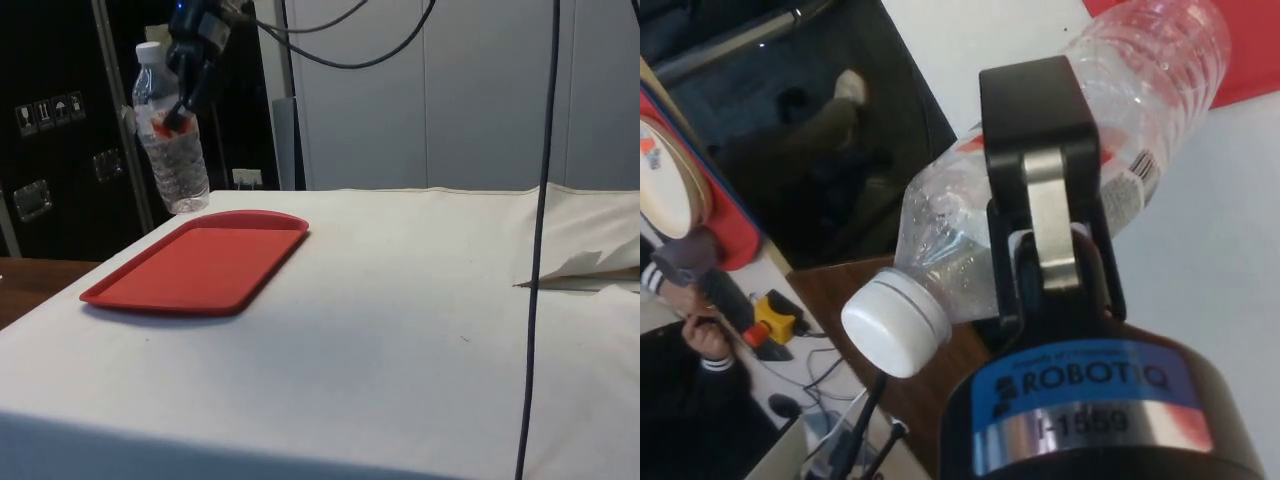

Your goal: Place the bottle upright on the tray.

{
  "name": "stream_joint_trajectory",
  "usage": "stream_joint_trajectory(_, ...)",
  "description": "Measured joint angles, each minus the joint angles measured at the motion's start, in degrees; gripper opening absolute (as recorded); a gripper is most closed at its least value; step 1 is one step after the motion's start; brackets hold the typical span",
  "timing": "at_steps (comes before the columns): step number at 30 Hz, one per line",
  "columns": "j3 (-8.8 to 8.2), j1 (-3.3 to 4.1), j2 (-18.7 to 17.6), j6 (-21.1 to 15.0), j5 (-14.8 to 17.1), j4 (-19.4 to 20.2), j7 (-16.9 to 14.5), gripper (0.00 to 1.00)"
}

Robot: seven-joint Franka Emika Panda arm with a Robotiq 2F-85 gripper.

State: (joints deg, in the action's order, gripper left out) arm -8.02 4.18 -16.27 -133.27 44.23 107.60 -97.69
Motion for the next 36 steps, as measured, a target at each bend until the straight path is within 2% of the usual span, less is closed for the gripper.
stream_joint_trajectory(1,-0.40,-0.06,-0.3,0.4,0.9,-0.1,-1.0,0.00)
stream_joint_trajectory(18,-3.32,-0.40,-2.2,1.8,5.0,-0.3,-6.4,0.00)
stream_joint_trajectory(36,-6.93,-0.97,-7.8,4.9,9.1,-4.8,-10.9,0.00)
